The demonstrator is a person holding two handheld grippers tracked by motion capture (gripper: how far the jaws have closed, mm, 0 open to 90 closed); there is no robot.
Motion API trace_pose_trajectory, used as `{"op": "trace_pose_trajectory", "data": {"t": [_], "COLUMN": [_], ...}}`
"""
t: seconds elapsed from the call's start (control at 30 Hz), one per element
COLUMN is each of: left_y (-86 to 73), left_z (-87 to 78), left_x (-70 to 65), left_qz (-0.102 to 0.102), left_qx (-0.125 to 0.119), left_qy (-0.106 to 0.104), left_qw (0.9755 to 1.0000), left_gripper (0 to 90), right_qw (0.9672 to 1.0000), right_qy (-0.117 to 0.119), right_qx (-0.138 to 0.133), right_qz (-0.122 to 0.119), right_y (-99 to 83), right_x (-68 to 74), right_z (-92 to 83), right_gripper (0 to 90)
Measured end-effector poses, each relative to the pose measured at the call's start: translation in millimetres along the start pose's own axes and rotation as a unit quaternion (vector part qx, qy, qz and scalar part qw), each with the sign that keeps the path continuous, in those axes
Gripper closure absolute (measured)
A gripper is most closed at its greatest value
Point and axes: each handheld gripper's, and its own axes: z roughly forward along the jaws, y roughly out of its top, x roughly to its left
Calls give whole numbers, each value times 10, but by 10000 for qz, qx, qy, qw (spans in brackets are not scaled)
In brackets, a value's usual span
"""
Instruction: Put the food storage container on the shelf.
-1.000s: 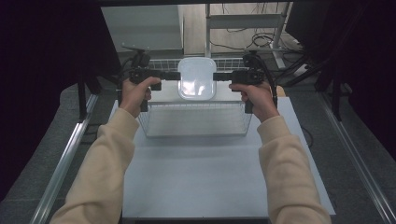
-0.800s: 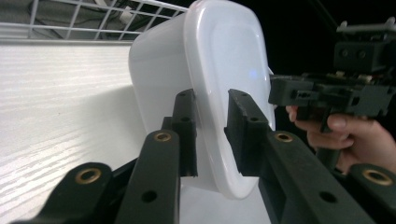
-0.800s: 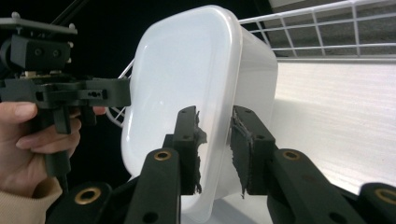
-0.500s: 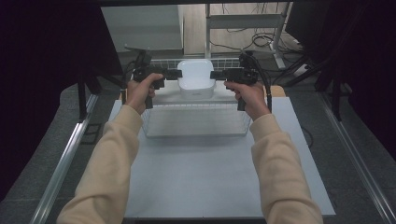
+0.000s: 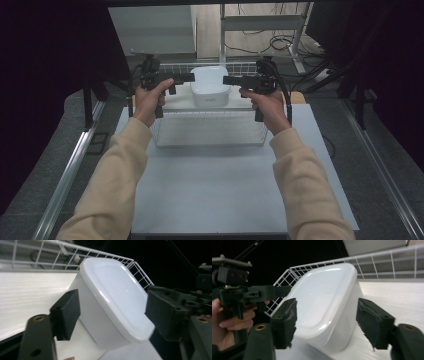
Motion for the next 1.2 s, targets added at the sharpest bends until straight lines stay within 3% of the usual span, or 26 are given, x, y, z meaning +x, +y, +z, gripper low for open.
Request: {"op": "trace_pose_trajectory", "data": {"t": [0.13, 0.2, 0.27, 0.4, 0.63, 0.8, 0.87, 0.97, 1.07, 1.2], "left_y": [-119, -230, -347, -633, -1145, -1475, -1642, -1861, -2101, -2327], "left_z": [-138, -227, -307, -456, -667, -753, -750, -712, -661, -661], "left_x": [-144, -215, -262, -318, -287, -229, -205, -156, -57, 90], "left_qz": [483, 705, 874, 1181, 1392, 1566, 1728, 1840, 1778, 1567], "left_qx": [66, 64, 101, 132, 148, 167, 202, 385, 611, 602], "left_qy": [258, 333, 395, 531, 613, 836, 1092, 1239, 1260, 1347], "left_qw": [9985, 9969, 9953, 9915, 9883, 9840, 9787, 9743, 9741, 9766], "left_gripper": [253, 254, 253, 253, 252, 242, 240, 234, 231, 248], "right_qw": [9981, 9941, 9911, 9902, 9878, 9869, 9873, 9883, 9883, 9888], "right_qy": [-65, -350, -478, -445, -381, -414, -433, -488, -565, -648], "right_qx": [7, 36, 44, -1, -37, 25, 70, 215, 392, 627], "right_qz": [-617, -1022, -1243, -1326, -1507, -1560, -1526, -1431, -1365, -1193], "right_y": [-105, -206, -314, -480, -947, -1284, -1424, -1658, -1865, -2125], "right_x": [79, 117, 124, 107, 75, -10, -66, -171, -278, -431], "right_z": [-173, -276, -372, -534, -860, -1019, -1064, -1089, -1074, -1029], "right_gripper": [280, 264, 263, 263, 253, 253, 253, 253, 253, 253]}}
